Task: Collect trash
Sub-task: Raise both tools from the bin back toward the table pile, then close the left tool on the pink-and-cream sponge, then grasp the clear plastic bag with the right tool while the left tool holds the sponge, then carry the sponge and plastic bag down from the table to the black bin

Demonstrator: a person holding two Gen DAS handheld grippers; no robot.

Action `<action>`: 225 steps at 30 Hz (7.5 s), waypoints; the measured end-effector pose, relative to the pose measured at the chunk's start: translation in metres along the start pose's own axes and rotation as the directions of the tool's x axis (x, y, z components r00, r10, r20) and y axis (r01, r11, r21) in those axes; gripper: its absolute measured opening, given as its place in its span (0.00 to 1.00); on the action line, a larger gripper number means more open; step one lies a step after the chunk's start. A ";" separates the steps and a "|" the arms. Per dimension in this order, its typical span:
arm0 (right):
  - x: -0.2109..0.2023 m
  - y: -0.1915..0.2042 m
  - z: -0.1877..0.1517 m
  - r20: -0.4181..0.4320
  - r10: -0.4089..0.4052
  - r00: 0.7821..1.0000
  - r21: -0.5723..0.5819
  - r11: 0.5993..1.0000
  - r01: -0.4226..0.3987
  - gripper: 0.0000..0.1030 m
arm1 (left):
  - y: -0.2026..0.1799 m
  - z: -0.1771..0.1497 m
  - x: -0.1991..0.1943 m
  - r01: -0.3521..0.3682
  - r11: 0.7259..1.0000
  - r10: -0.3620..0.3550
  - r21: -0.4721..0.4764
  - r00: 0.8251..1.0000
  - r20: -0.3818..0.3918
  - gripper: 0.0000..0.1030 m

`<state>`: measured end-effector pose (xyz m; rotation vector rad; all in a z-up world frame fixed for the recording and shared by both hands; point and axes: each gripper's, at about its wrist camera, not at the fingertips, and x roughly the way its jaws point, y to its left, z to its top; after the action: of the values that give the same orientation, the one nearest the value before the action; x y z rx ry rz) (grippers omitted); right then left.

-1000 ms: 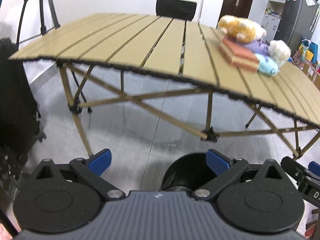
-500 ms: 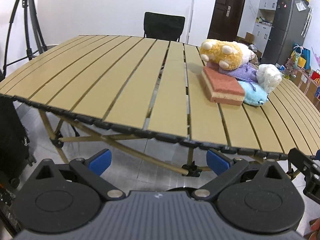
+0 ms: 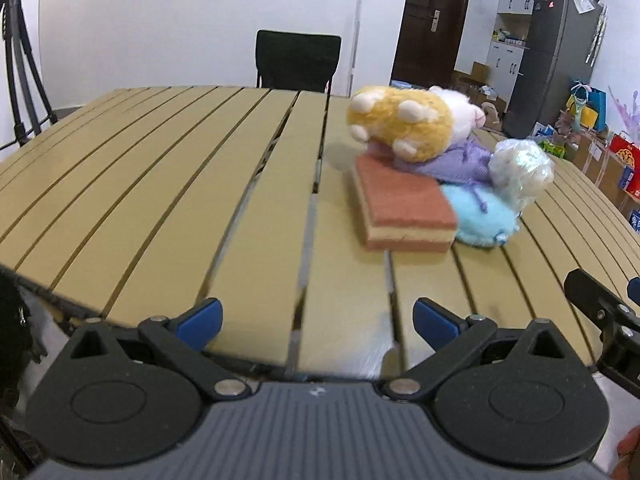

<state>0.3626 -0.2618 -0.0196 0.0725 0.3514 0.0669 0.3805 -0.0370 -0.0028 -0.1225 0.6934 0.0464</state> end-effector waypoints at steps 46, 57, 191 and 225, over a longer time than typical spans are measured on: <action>0.047 -0.056 -0.003 -0.042 -0.044 0.998 0.146 0.988 0.050 1.00 | -0.059 0.033 0.071 0.048 0.999 -0.050 0.023 0.995 0.084 0.74; 0.048 -0.054 -0.004 -0.049 -0.037 0.998 0.146 0.988 0.044 1.00 | -0.046 0.035 0.065 0.000 1.000 0.002 -0.012 0.995 0.101 0.74; -0.112 0.048 -0.069 -0.089 0.179 0.980 0.019 0.984 -0.178 0.43 | 0.079 -0.118 -0.138 -0.111 0.993 0.116 -0.033 0.974 0.194 0.70; -0.093 0.012 -0.170 -0.433 0.071 0.898 0.068 0.997 -0.046 0.43 | 0.115 -0.175 -0.113 -0.132 0.991 0.131 -0.006 0.990 -0.061 0.70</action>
<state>0.2165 -0.2468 -0.1459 0.1249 0.8018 0.1336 0.1732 0.0539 -0.0755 -0.0881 0.7608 0.1732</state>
